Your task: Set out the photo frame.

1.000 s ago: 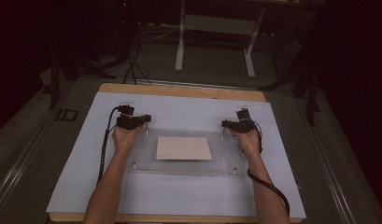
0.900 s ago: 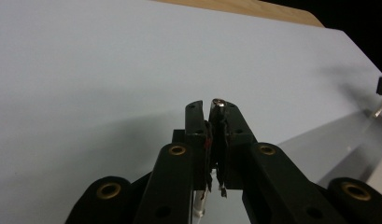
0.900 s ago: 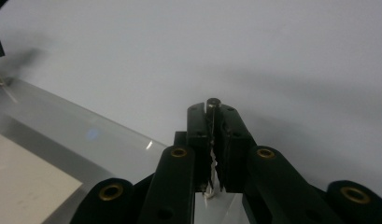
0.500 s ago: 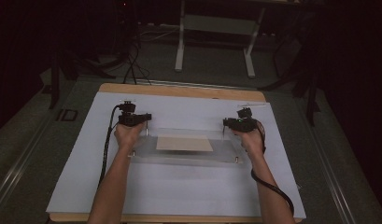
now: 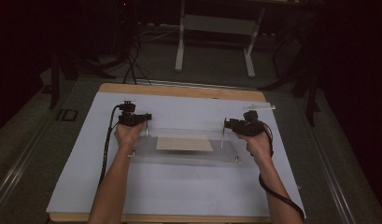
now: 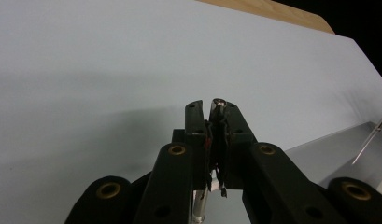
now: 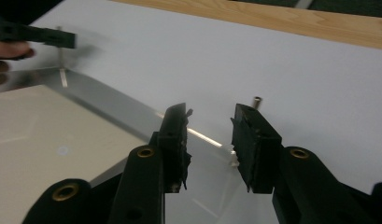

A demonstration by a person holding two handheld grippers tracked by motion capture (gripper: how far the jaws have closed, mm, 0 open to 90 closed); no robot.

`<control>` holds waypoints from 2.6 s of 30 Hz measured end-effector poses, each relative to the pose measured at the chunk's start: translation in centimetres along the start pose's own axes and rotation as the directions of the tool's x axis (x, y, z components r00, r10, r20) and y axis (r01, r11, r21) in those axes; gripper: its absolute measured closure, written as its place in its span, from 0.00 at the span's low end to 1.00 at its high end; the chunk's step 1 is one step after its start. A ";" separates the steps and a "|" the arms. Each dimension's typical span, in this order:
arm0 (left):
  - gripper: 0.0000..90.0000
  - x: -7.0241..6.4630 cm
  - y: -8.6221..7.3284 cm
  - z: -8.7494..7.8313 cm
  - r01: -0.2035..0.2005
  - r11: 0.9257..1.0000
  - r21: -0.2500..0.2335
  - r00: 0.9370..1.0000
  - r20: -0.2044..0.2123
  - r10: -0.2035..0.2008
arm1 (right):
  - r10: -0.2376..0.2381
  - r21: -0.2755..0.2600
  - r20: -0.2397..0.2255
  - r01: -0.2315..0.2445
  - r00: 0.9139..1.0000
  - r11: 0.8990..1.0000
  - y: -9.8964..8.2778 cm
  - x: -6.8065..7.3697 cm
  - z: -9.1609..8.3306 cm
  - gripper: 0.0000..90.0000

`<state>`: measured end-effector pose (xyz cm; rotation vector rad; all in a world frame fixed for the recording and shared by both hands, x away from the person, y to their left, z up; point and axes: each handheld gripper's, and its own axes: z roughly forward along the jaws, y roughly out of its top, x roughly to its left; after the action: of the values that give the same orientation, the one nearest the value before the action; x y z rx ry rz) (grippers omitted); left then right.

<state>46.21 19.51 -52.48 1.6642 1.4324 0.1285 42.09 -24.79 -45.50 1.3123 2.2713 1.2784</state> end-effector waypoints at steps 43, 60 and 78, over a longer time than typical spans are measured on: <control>0.93 0.2 0.3 0.2 0.039 0.999 0.017 0.999 0.011 -0.039 | -0.217 -0.036 -0.176 0.214 0.960 0.976 0.8 12.5 -5.9 1.00; 0.93 0.2 0.3 0.2 0.040 0.999 0.017 0.999 0.012 -0.040 | -0.260 -0.025 -0.272 0.264 0.926 0.964 -2.6 16.2 -5.4 1.00; 0.93 0.5 0.3 0.2 0.061 0.998 0.023 0.997 0.037 -0.062 | -0.264 -0.024 -0.130 0.263 0.956 0.964 -5.7 17.1 -3.4 1.00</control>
<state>46.76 19.84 -52.63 1.6301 1.4594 0.0468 26.92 -14.50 -44.23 0.9060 2.4287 1.3085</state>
